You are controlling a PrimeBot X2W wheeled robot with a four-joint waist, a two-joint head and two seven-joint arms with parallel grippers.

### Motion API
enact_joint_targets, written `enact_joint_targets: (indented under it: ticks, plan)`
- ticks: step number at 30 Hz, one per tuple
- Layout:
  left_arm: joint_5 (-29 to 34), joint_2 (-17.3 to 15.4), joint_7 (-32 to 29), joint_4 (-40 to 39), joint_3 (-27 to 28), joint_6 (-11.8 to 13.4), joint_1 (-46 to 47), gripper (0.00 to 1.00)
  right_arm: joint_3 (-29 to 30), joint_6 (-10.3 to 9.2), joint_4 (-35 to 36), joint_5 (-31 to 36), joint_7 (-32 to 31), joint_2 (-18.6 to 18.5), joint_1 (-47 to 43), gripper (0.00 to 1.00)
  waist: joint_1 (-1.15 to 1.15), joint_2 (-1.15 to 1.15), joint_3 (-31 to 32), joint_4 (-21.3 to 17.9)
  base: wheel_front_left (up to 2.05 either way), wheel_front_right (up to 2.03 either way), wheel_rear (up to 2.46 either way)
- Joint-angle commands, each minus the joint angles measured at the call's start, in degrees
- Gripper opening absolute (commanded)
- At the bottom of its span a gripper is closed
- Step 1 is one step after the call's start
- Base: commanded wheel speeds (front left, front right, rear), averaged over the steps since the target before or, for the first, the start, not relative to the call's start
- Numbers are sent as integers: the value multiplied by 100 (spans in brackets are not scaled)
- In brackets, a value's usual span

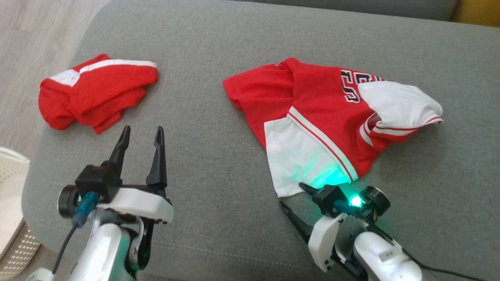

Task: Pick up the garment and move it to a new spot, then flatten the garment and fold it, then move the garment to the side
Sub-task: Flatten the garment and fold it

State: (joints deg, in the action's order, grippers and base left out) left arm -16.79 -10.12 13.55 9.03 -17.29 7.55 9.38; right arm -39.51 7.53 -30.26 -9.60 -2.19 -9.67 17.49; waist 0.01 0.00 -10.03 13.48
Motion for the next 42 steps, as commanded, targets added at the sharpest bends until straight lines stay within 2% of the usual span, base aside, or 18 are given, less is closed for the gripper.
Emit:
enact_joint_targets:
  ticks: [1, 4, 5, 7, 8, 12, 15, 23, 24, 34, 38, 42]
  plan:
    - [-15, -35, 58, -154, 225, -14, 321, 100, -123, -4, -25, 42, -20, 65, 201, 100, -1, 0, -66, 52, 0, 0, 0]
    - [-15, -27, 77, -113, 225, -23, 364, 100, -185, -4, -336, 66, -114, 149, 314, 100, -1, 0, -102, 47, 0, 0, 0]
    - [-14, -26, 83, -104, 226, -25, 377, 100, -214, -4, -429, 40, -159, 180, 339, 63, -1, 0, -111, 40, 0, 0, 0]
    - [-13, -21, 93, -85, 227, -28, 402, 100, -228, -4, -564, -16, -168, 225, 402, 12, -1, 0, -120, 22, 0, 0, 0]
    - [-12, -20, 97, -74, 230, -29, 416, 100, -217, -4, -632, -50, -184, 248, 423, 0, -1, 0, -121, 9, 0, 0, 0]
    - [-8, -30, 111, -43, 241, -25, 417, 100, -95, -4, -620, -188, -8, 317, 513, 0, -1, 0, -75, -94, 0, 0, 0]
    - [0, -51, 117, -36, 255, -4, 391, 100, 92, -4, -342, -265, 184, 323, 581, 0, -1, 0, -22, -215, 0, 0, 0]
    - [-8, -135, 118, -70, 291, 44, 309, 100, 1060, -4, 1166, -231, 232, 100, 428, 0, -1, 0, 130, -623, 0, 0, 0]
    - [-8, -135, 118, -70, 291, 44, 309, 100, 1060, -4, 1166, -231, 232, 100, 428, 0, -1, 0, 130, -623, 0, 0, 0]
    - [-10, -224, 68, -193, 298, 114, 281, 100, 2989, -4, 3097, 192, -388, -62, -398, 0, -1, 0, 140, -1063, 0, 0, 0]
    - [-6, -247, 47, -237, 294, 148, 291, 100, 3802, -4, 3442, 306, -568, -57, -625, 0, -1, 0, 95, -1173, 0, 0, 0]
    - [-5, -272, 34, -275, 284, 160, 316, 100, 4499, -4, 3465, 397, -672, -39, -718, 0, -1, 0, 30, -1230, 0, 0, 0]
